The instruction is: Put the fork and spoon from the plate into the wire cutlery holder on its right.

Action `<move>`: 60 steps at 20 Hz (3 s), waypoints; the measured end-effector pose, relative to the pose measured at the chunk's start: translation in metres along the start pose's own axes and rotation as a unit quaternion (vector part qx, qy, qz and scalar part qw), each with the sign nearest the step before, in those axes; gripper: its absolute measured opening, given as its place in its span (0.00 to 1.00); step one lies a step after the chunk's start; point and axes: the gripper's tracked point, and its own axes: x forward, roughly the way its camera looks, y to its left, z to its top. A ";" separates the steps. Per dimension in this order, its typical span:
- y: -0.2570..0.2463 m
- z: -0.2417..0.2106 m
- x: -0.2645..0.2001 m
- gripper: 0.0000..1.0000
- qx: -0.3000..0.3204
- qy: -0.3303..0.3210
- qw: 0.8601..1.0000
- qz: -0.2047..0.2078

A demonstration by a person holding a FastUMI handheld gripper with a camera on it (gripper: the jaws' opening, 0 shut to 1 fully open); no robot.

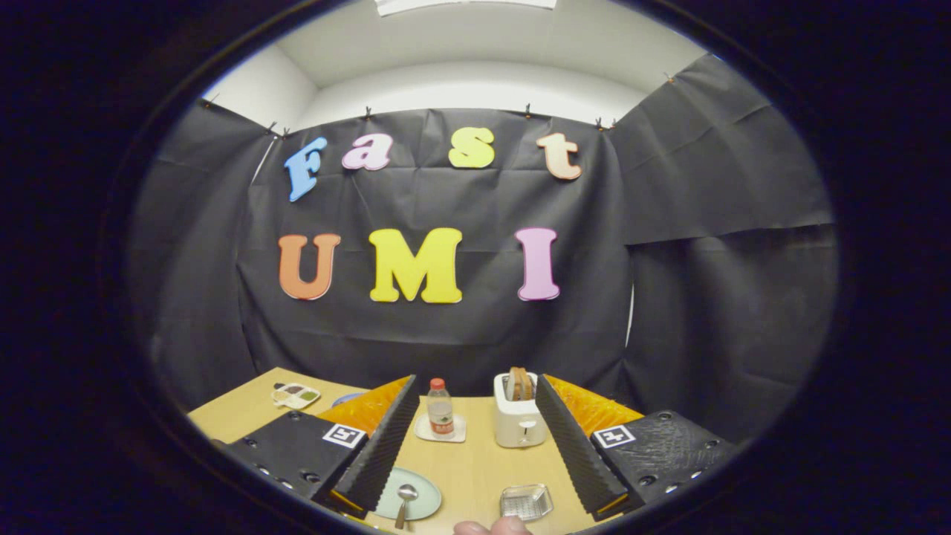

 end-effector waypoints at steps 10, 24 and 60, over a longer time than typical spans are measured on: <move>0.085 -0.135 -0.013 0.96 -0.024 0.195 0.975 0.100; 0.099 -0.330 -0.031 0.95 -0.006 0.469 0.881 0.062; -0.095 -0.193 -0.067 0.01 0.031 0.574 0.818 -0.023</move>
